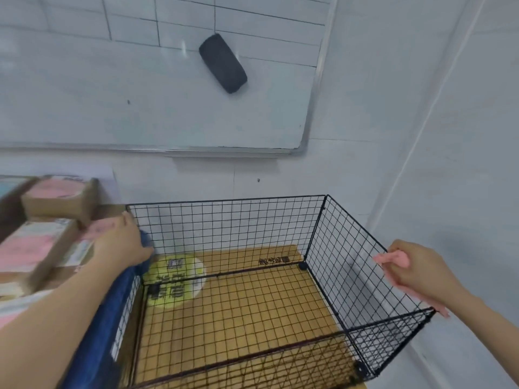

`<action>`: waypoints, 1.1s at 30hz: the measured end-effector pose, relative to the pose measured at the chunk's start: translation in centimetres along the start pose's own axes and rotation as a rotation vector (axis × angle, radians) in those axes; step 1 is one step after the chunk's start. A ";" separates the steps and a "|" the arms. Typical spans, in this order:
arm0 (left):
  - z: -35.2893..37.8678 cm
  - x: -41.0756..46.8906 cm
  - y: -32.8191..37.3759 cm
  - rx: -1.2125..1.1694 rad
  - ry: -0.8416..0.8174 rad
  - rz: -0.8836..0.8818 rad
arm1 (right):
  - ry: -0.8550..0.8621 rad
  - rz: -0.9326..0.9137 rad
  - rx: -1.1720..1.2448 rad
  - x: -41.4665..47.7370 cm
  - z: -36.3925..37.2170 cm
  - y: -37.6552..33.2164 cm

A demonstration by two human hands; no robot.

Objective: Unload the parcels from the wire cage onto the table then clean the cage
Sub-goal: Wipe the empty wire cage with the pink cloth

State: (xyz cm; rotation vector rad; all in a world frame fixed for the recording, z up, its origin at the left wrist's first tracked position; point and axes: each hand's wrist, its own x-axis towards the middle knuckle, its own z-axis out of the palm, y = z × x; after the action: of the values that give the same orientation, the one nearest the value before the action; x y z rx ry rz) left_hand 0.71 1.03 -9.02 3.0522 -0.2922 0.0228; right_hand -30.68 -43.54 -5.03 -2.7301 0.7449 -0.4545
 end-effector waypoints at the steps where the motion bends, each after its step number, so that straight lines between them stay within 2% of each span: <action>1: 0.1 0.1 -0.2 -0.018 -0.002 0.000 | -0.001 0.000 -0.024 0.2 0.2 0.1; 9: 0.1 -0.3 -0.1 0.019 0.015 0.018 | 0.021 -0.043 -0.147 1.6 1.3 0.3; 33: -0.4 -0.7 0.5 0.196 0.083 -0.023 | -0.011 -0.090 -0.111 7.6 2.9 0.1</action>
State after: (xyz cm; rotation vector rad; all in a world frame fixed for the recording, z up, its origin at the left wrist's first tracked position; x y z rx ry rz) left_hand -0.03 0.74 -8.58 3.2372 -0.2630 0.1872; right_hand -23.49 -47.15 -5.99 -2.8767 0.6655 -0.4291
